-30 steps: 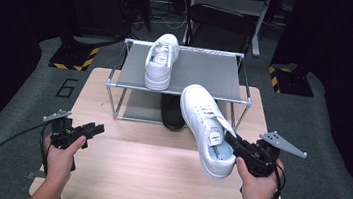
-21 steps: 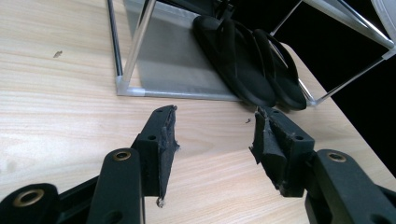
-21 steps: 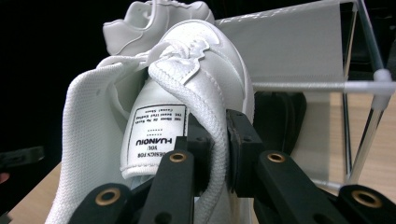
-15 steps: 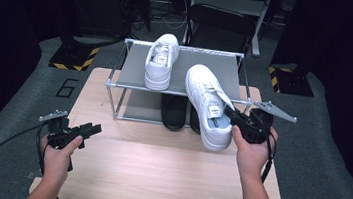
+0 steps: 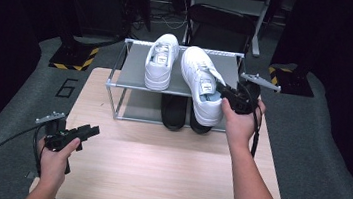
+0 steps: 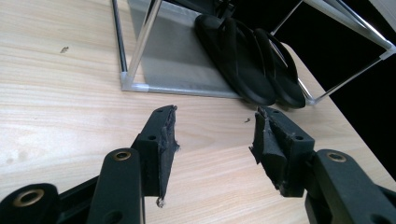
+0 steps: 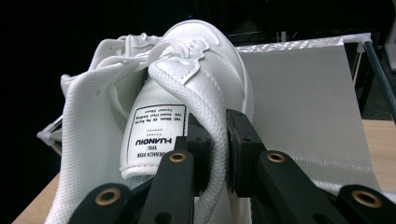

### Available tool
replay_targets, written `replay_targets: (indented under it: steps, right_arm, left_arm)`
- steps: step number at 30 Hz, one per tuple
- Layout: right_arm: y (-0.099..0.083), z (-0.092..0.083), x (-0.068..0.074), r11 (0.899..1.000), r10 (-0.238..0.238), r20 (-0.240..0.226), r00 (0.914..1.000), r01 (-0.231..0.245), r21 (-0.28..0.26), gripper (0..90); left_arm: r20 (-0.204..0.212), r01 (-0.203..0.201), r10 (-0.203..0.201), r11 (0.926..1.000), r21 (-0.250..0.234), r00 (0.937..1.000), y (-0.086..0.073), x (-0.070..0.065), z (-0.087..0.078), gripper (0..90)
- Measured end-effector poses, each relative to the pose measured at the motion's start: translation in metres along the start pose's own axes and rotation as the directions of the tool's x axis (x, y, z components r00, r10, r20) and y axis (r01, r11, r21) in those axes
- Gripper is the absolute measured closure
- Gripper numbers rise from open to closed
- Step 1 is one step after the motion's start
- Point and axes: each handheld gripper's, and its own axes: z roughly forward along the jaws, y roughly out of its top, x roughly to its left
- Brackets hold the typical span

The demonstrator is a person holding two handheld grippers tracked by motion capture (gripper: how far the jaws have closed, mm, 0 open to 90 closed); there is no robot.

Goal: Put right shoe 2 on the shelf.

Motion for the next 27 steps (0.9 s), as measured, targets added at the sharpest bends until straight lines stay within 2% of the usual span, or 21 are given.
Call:
replay_targets:
  steps: [4,9,11,12,13,14,15,16,17,20,21,22,23,27]
  right_arm:
    - [0.01,0.013,-0.002,1.0,0.001,0.022,0.9998,-0.001,0.001,80.7]
    - [0.019,0.031,-0.006,1.0,0.015,0.054,0.9984,-0.015,0.011,80.7]
    - [0.022,0.039,-0.007,1.0,0.023,0.068,0.9974,-0.024,0.016,80.7]
    - [0.023,0.042,-0.008,1.0,0.021,0.074,0.997,-0.023,0.018,80.7]
    - [0.025,0.046,-0.009,0.999,0.024,0.078,0.9967,-0.026,0.021,80.7]
    - [0.027,0.05,-0.009,0.999,0.033,0.082,0.9961,-0.035,0.021,80.7]
    - [0.028,0.053,-0.011,0.999,0.041,0.088,0.9953,-0.043,0.024,80.7]
    - [0.029,0.057,-0.012,0.999,0.047,0.09,0.9948,-0.05,0.022,80.7]
    - [0.031,0.06,-0.013,0.998,0.055,0.093,0.9942,-0.058,0.026,80.7]
    - [0.036,0.071,-0.016,0.996,0.079,0.104,0.9914,-0.083,0.032,80.7]
    - [0.037,0.074,-0.017,0.996,0.079,0.108,0.991,-0.083,0.035,80.7]
    - [0.038,0.078,-0.017,0.996,0.077,0.117,0.9901,-0.082,0.036,80.6]
    - [0.039,0.08,-0.017,0.996,0.079,0.122,0.9894,-0.084,0.039,80.6]
    - [0.042,0.089,-0.018,0.994,0.092,0.14,0.9858,-0.099,0.043,80.6]
  left_arm:
    - [-0.003,-0.011,0.011,0.9999,0.004,0.9999,-0.002,0.002,-0.005,48.7]
    - [-0.011,0.011,-0.011,0.9999,-0.013,0.9999,-0.003,0.005,-0.012,48.7]
    - [-0.013,0.004,-0.004,0.9998,-0.02,0.9999,-0.003,0.007,-0.015,48.7]
    - [-0.017,0.023,-0.024,0.9993,-0.03,0.9996,-0.004,0.006,-0.016,48.7]
    - [-0.02,0.011,-0.012,0.9995,-0.031,0.9997,-0.004,0.008,-0.017,48.7]
    - [-0.02,0.004,-0.004,0.9998,-0.022,0.9998,-0.004,0.009,-0.019,48.7]
    - [-0.025,0.029,-0.03,0.9989,-0.036,0.9992,-0.005,0.008,-0.019,48.7]
    - [-0.025,0.007,-0.008,0.9995,-0.03,0.9996,-0.005,0.01,-0.021,48.7]
    - [-0.03,0.029,-0.03,0.999,-0.035,0.9991,-0.005,0.009,-0.022,48.7]
    - [-0.032,0.018,-0.02,0.9988,-0.046,0.9993,-0.005,0.01,-0.026,48.7]
    - [-0.033,0.031,-0.032,0.9982,-0.052,0.9989,-0.005,0.01,-0.027,48.7]
    - [-0.035,0.016,-0.018,0.9984,-0.054,0.9992,-0.005,0.011,-0.027,48.7]
    - [-0.037,0.028,-0.03,0.9982,-0.054,0.9988,-0.006,0.011,-0.028,48.7]
    - [-0.042,0.028,-0.03,0.9979,-0.059,0.9986,-0.006,0.011,-0.031,48.7]
